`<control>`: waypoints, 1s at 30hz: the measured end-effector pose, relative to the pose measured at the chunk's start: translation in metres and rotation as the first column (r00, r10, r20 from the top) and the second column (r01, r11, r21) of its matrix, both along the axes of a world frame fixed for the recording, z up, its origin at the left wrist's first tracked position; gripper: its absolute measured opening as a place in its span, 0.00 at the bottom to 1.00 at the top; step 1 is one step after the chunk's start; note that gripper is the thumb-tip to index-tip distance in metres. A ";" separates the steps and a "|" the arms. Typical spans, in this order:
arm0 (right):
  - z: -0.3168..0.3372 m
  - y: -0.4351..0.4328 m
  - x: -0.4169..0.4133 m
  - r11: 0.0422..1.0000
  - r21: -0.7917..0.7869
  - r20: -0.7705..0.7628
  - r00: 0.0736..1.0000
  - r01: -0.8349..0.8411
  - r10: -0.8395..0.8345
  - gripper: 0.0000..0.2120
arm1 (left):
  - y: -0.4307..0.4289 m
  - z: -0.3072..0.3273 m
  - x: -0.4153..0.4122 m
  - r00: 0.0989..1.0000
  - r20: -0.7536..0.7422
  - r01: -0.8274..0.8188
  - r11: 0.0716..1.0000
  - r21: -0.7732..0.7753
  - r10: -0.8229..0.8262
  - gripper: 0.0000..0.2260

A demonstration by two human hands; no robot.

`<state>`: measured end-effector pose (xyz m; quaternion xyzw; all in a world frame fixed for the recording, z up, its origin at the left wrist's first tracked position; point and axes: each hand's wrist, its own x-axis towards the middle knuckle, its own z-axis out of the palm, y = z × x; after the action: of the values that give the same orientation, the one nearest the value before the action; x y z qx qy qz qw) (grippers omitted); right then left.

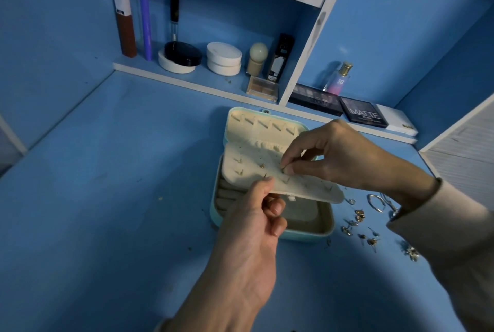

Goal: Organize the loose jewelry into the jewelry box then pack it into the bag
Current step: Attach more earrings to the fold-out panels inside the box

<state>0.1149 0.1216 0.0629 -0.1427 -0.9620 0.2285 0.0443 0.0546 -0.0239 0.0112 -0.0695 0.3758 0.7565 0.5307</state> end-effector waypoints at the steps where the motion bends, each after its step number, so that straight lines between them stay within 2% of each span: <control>1: 0.000 0.000 0.000 1.000 -0.001 -0.001 1.000 0.000 0.000 0.05 | 0.000 0.000 0.000 1.000 -0.003 0.001 1.000 -0.002 -0.001 0.10; 10: 0.006 0.005 0.002 0.989 -0.137 0.044 0.998 0.058 -0.053 0.07 | 0.001 0.003 0.001 1.000 -0.018 -0.015 1.000 -0.024 0.014 0.08; 17: 0.011 0.005 -0.001 0.991 -0.130 0.075 0.997 0.033 -0.023 0.07 | 0.002 0.003 0.002 0.999 -0.027 -0.020 0.999 -0.032 0.019 0.06; 25: 0.007 0.007 -0.004 0.986 0.090 0.073 0.988 -0.141 0.135 0.03 | 0.000 0.002 0.001 1.000 -0.006 -0.021 1.000 -0.009 0.021 0.04; 30: -0.003 0.004 0.003 0.968 0.189 0.007 0.986 -0.163 0.165 0.07 | 0.000 0.002 0.002 0.999 0.004 -0.033 0.999 -0.002 0.033 0.08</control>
<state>0.1180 0.1252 0.0602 -0.0570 -0.9876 0.1397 0.0426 0.0564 -0.0238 0.0128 -0.0779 0.3743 0.7647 0.5188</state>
